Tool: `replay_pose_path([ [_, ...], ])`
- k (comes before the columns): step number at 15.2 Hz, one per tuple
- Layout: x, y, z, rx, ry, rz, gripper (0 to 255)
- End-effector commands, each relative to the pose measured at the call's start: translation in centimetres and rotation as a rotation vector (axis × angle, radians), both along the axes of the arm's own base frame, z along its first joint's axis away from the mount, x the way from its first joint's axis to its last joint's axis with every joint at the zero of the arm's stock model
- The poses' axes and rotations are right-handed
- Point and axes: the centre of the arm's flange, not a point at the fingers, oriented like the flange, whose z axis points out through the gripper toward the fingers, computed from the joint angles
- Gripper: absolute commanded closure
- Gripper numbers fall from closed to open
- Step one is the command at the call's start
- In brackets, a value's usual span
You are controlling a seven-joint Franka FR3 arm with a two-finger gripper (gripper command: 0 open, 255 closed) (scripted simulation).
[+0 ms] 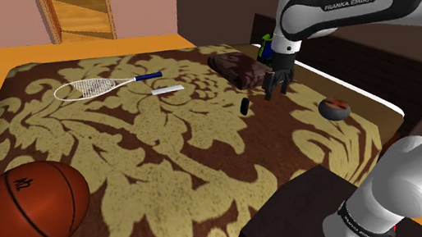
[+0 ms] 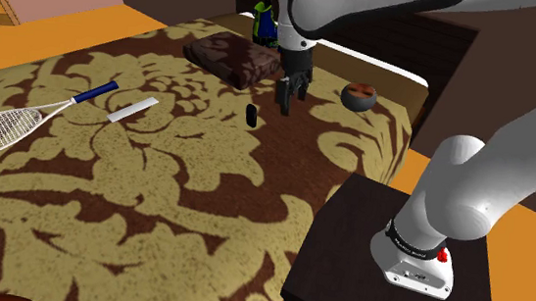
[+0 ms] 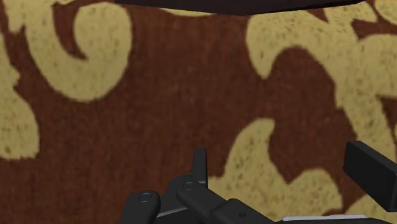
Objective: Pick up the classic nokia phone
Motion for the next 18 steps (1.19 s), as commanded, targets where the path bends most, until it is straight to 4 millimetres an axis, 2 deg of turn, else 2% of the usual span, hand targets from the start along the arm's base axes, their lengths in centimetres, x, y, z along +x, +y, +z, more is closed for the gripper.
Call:
replay_pose_path([
  [1, 1.8, -1.4, -1.4, -0.002, -0.003, -0.015, 0],
  [18, 17.1, -12.4, -13.2, -0.008, -0.022, -0.141, 0],
])
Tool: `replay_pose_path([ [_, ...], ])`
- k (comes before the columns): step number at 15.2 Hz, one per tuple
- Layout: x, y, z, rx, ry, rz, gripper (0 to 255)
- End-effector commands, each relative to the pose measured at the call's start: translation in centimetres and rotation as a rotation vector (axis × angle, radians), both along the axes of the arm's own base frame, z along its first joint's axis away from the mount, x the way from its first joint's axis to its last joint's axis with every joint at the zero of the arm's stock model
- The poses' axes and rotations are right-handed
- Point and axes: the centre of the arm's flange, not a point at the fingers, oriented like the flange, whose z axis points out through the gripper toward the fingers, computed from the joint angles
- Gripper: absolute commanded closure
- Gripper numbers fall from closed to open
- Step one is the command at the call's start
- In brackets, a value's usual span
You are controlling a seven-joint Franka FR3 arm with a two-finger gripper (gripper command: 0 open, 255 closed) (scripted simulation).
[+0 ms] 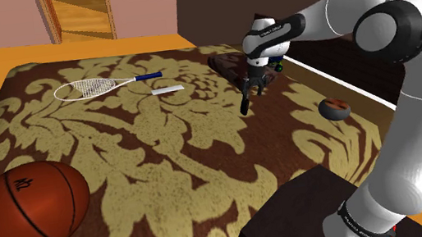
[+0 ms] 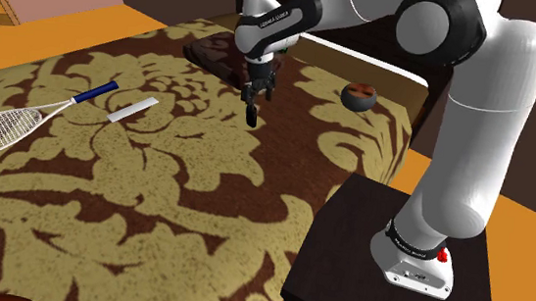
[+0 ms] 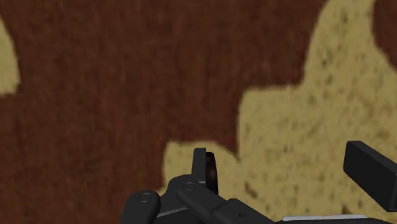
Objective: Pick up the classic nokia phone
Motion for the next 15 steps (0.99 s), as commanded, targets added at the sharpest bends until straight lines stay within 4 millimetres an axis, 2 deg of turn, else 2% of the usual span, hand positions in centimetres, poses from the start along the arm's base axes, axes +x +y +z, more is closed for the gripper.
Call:
replay_pose_path([
  [1, 1.7, -1.5, -1.6, -0.001, -0.003, -0.015, 0],
  [7, 6.6, -5.9, -5.6, -0.003, -0.009, -0.059, 0],
  [15, 6.6, -5.9, -9.6, -0.003, -0.009, -0.059, 0],
])
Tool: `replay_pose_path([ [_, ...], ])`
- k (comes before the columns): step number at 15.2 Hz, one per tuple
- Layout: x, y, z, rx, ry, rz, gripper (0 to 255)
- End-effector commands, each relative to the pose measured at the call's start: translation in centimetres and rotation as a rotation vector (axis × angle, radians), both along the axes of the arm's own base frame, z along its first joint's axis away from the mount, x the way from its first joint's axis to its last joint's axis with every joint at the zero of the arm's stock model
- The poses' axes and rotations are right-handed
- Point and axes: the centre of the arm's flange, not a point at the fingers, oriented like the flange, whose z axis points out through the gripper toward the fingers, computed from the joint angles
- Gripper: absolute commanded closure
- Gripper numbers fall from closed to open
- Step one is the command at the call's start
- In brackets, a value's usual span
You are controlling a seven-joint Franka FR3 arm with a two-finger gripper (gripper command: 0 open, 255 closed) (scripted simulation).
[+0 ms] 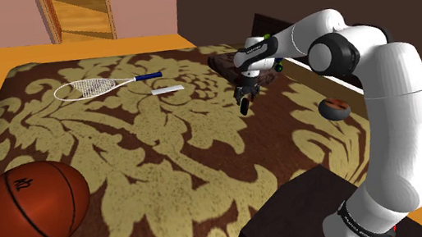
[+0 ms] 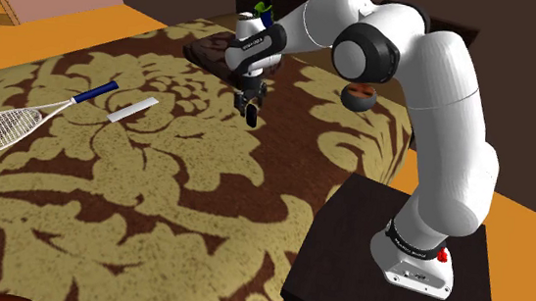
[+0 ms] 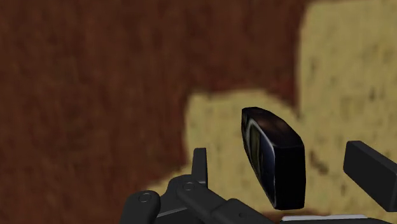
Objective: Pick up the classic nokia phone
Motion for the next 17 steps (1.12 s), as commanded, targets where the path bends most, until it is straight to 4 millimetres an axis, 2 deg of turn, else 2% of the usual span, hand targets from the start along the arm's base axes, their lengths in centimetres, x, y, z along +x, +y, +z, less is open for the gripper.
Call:
replay_pose_path([
  [1, 0.0, 0.1, -0.5, 0.000, 0.000, 0.000, 0],
  [2, 0.0, 0.1, -0.5, 0.000, 0.000, 0.000, 255],
  [11, 0.0, 0.1, -0.5, 0.000, 0.000, 0.000, 255],
  [17, 0.0, 0.1, 2.7, 0.000, 0.000, 0.000, 255],
])
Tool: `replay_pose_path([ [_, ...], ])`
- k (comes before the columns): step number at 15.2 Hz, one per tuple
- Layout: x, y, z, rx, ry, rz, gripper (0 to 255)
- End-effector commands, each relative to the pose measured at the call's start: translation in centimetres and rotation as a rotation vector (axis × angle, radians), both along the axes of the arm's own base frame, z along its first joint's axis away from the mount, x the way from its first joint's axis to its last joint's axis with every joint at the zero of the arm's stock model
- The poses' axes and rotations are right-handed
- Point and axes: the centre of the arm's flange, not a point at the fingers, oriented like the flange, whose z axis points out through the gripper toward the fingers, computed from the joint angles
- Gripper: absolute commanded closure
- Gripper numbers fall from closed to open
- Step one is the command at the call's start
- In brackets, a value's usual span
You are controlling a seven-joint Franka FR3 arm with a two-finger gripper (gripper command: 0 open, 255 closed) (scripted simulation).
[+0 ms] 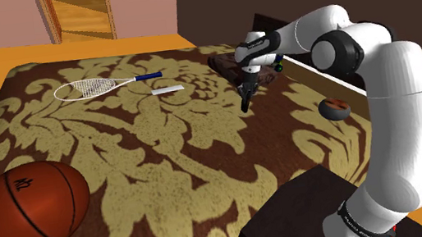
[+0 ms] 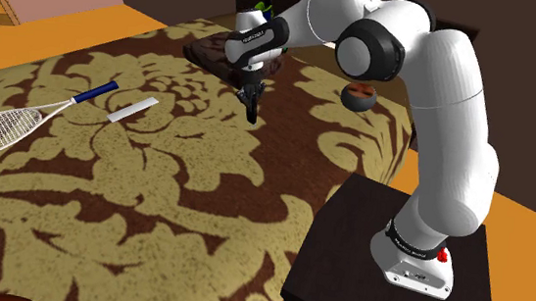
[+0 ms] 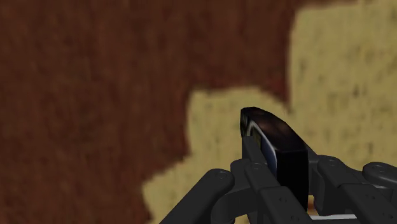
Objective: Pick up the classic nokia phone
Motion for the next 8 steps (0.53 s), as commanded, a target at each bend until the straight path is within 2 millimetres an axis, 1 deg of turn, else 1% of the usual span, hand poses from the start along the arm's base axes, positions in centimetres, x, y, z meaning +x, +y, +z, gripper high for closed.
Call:
replay_pose_path([
  [1, 0.1, 0.1, 1.0, 0.000, 0.000, 0.000, 255],
  [8, 0.1, 0.1, 4.7, 0.000, 0.000, 0.000, 255],
])
